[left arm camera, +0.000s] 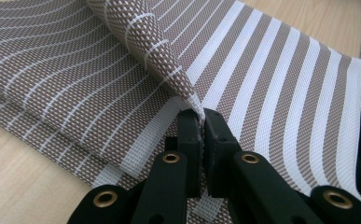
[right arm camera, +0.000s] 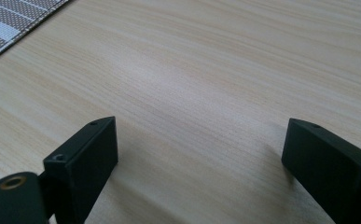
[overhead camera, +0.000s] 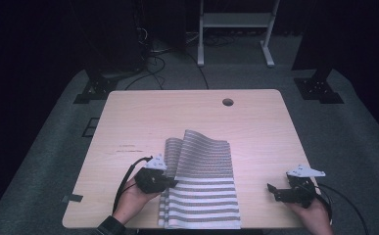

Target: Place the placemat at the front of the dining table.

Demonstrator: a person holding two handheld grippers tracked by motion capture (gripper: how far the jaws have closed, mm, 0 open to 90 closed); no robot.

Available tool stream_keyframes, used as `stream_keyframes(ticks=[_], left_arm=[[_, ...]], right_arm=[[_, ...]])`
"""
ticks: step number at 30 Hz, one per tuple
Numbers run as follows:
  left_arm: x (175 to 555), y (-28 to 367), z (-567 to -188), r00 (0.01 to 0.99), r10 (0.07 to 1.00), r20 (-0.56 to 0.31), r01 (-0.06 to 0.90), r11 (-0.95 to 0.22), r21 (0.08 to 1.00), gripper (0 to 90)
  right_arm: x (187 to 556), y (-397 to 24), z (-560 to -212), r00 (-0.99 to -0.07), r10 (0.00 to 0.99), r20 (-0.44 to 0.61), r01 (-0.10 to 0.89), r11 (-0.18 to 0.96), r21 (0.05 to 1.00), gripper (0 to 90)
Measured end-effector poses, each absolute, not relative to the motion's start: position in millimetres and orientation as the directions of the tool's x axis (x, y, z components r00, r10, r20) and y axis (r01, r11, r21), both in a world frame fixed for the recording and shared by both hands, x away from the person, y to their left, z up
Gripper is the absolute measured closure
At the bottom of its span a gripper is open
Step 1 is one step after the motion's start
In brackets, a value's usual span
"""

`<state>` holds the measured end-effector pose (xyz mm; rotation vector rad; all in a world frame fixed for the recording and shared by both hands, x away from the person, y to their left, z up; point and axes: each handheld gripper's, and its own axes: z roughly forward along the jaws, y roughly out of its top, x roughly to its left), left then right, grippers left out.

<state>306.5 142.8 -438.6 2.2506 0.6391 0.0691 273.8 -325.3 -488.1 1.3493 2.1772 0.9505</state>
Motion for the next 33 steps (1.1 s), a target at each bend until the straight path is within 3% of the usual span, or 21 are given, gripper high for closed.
stream_keyframes(ticks=[33], left_arm=[[345.0, 97.5, -410.3, 0.88, 0.449, -0.155, 0.393, -0.507, 0.767, 87.5]], right_arm=[[273.8, -325.3, -488.2, -0.45, 0.893, 0.012, 0.616, 0.3, 0.729, 9.4]])
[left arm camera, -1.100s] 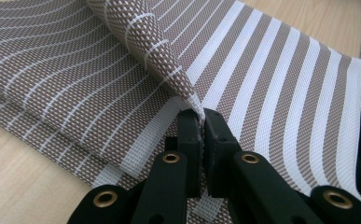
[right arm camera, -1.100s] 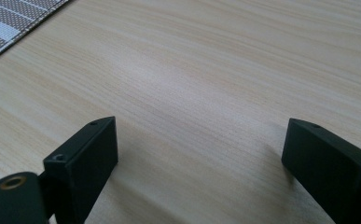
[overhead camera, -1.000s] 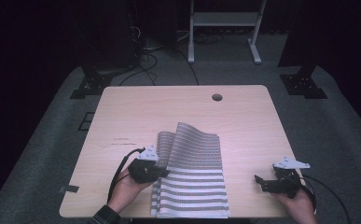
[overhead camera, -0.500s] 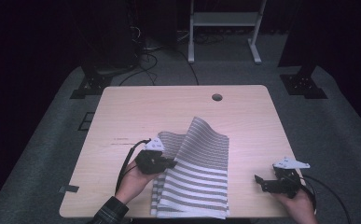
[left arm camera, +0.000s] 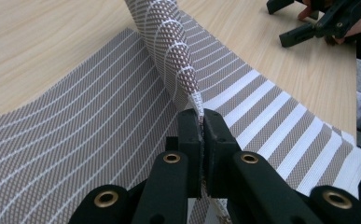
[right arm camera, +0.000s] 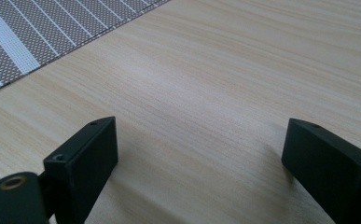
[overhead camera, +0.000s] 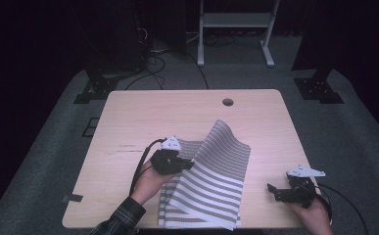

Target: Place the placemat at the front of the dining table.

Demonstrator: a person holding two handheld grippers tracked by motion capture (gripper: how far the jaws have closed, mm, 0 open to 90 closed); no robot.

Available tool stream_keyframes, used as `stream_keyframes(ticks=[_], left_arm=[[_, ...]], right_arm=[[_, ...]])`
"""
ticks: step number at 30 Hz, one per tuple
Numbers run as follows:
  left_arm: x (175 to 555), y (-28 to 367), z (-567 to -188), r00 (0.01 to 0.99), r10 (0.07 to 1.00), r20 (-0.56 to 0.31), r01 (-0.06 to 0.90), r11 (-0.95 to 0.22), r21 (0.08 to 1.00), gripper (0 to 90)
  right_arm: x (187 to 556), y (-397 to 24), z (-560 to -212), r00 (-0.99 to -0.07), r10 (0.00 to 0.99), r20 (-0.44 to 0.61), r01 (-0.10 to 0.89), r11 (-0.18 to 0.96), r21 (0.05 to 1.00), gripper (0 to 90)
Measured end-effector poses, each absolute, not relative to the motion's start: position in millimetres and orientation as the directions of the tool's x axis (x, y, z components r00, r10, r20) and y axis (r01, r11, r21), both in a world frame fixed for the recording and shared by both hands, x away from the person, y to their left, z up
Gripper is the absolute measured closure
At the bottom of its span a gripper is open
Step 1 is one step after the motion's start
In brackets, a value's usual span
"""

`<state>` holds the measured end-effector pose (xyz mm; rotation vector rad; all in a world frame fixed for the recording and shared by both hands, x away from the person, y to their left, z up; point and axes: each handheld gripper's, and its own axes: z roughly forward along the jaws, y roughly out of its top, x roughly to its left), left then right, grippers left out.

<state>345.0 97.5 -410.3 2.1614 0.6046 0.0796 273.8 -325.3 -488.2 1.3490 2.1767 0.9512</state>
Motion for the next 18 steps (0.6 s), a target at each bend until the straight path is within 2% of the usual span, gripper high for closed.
stream_keyframes(ticks=[18], left_arm=[[369.4, 67.7, -405.2, 0.885, 0.444, -0.137, 0.372, -0.5, 0.782, 87.8]], right_arm=[[273.8, -325.3, -488.2, -0.45, 0.893, 0.012, 0.615, 0.3, 0.729, 9.4]])
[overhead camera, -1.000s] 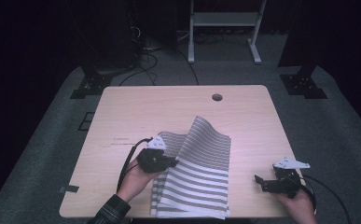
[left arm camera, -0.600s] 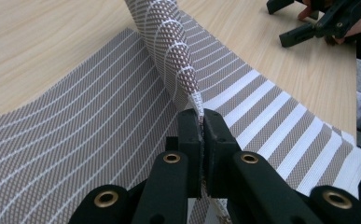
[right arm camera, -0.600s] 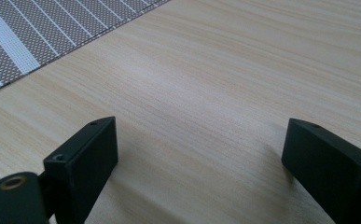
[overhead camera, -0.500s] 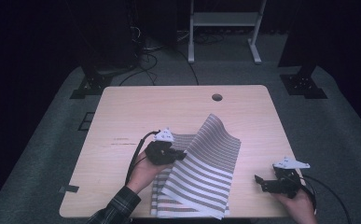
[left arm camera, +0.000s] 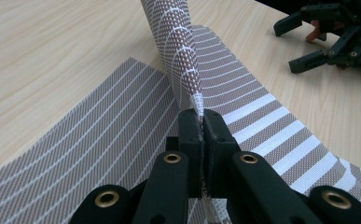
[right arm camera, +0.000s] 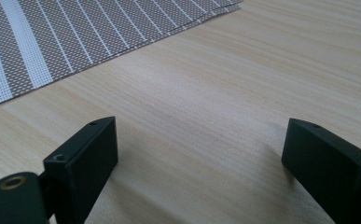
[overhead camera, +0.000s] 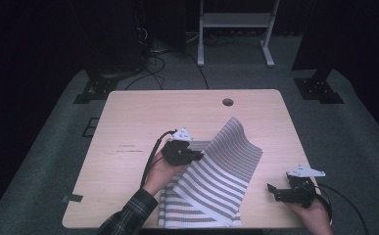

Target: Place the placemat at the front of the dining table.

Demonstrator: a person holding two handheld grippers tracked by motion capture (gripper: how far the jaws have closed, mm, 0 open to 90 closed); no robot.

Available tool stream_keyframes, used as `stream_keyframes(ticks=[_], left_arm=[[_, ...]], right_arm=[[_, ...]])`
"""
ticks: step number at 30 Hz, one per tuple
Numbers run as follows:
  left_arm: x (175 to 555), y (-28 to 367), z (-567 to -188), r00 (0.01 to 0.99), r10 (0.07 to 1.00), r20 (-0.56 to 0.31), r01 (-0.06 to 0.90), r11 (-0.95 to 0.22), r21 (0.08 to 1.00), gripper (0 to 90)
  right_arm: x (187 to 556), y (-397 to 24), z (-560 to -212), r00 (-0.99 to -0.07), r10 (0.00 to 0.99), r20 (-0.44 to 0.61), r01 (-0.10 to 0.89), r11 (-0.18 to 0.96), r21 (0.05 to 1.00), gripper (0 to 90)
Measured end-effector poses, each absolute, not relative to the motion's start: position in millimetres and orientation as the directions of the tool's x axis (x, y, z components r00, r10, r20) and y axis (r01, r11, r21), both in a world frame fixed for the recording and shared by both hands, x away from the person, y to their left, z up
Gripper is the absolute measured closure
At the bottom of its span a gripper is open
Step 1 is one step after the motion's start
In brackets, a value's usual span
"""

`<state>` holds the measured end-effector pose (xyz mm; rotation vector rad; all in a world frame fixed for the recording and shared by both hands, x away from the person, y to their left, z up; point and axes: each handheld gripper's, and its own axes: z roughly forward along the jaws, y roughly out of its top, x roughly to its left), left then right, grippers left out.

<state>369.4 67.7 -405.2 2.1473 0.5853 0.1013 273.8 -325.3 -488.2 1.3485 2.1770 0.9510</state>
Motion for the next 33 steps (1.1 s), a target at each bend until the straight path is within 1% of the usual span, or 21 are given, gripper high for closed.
stream_keyframes(ticks=[24, 33], left_arm=[[394.3, 10.6, -402.6, 0.904, 0.402, -0.147, 0.35, -0.497, 0.794, 87.9], [399.1, -6.1, -412.1, 0.905, 0.387, -0.177, 0.367, -0.497, 0.787, 87.8]], right_arm=[[273.7, -325.3, -488.1, -0.449, 0.893, 0.013, 0.617, 0.299, 0.728, 9.4], [273.7, -325.3, -488.1, -0.451, 0.893, 0.012, 0.616, 0.301, 0.728, 9.4]])
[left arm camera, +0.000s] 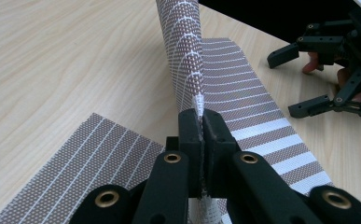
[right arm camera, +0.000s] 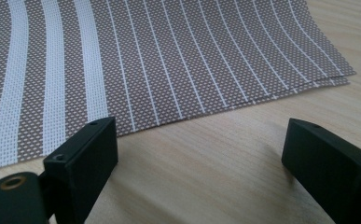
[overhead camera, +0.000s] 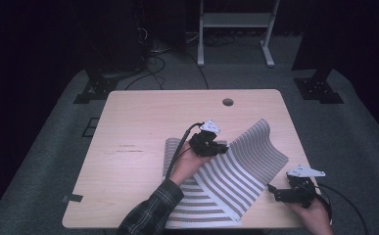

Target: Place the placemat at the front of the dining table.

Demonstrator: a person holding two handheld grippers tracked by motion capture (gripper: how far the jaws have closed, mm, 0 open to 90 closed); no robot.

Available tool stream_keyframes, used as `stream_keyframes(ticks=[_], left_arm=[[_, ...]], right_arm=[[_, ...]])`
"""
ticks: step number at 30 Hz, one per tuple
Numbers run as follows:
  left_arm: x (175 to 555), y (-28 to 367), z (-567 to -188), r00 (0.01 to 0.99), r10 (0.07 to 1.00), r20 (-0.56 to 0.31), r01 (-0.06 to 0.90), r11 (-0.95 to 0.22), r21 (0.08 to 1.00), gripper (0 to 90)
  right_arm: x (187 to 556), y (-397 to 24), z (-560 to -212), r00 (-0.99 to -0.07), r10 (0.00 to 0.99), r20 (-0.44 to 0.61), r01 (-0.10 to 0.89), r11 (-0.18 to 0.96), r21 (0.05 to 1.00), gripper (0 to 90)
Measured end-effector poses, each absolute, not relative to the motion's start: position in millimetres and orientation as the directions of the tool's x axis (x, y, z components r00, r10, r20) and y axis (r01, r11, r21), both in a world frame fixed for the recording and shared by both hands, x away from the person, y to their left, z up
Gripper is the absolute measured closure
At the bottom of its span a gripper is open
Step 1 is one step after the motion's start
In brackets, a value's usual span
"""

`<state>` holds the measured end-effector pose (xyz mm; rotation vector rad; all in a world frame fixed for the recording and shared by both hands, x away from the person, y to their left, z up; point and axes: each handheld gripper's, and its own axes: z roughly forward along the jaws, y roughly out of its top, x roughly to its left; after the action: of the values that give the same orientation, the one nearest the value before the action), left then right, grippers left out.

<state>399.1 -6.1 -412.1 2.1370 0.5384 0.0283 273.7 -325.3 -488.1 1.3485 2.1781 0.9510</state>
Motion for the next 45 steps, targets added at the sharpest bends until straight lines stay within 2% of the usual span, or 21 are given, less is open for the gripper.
stream_keyframes(ticks=[10, 20, 28, 37, 41, 42, 44, 45], left_arm=[[400.9, -8.8, -417.0, 0.903, 0.395, -0.169, 0.369, -0.512, 0.775, 85.8], [404.7, 12.2, -412.6, 0.878, 0.465, -0.11, 0.372, -0.521, 0.768, 63.0], [401.0, 35.0, -406.1, 0.869, 0.485, -0.093, 0.371, -0.516, 0.772, 55.7], [392.1, 57.2, -400.9, 0.869, 0.489, -0.074, 0.361, -0.523, 0.772, 38.6], [389.3, 63.9, -400.2, 0.871, 0.486, -0.071, 0.355, -0.523, 0.775, 34.8], [387.3, 67.1, -399.9, 0.87, 0.488, -0.069, 0.355, -0.522, 0.776, 30.0], [386.0, 69.1, -400.0, 0.87, 0.488, -0.07, 0.353, -0.517, 0.78, 28.0], [383.9, 72.7, -399.7, 0.872, 0.485, -0.065, 0.346, -0.517, 0.783, 23.6]], right_arm=[[273.6, -325.1, -488.2, -0.451, 0.893, 0.013, 0.616, 0.301, 0.728, 9.4], [273.5, -325.1, -488.1, -0.45, 0.893, 0.014, 0.617, 0.3, 0.728, 9.4], [273.7, -325.2, -488.2, -0.451, 0.892, 0.012, 0.615, 0.301, 0.729, 9.4], [273.7, -325.2, -488.2, -0.451, 0.892, 0.012, 0.615, 0.301, 0.729, 9.4], [273.6, -325.2, -488.2, -0.451, 0.893, 0.012, 0.616, 0.301, 0.728, 9.4], [273.6, -325.2, -488.2, -0.452, 0.892, 0.011, 0.615, 0.302, 0.728, 9.4], [273.6, -325.1, -488.2, -0.451, 0.893, 0.012, 0.615, 0.301, 0.729, 9.4], [273.6, -325.2, -488.2, -0.451, 0.893, 0.012, 0.615, 0.301, 0.729, 9.4]])
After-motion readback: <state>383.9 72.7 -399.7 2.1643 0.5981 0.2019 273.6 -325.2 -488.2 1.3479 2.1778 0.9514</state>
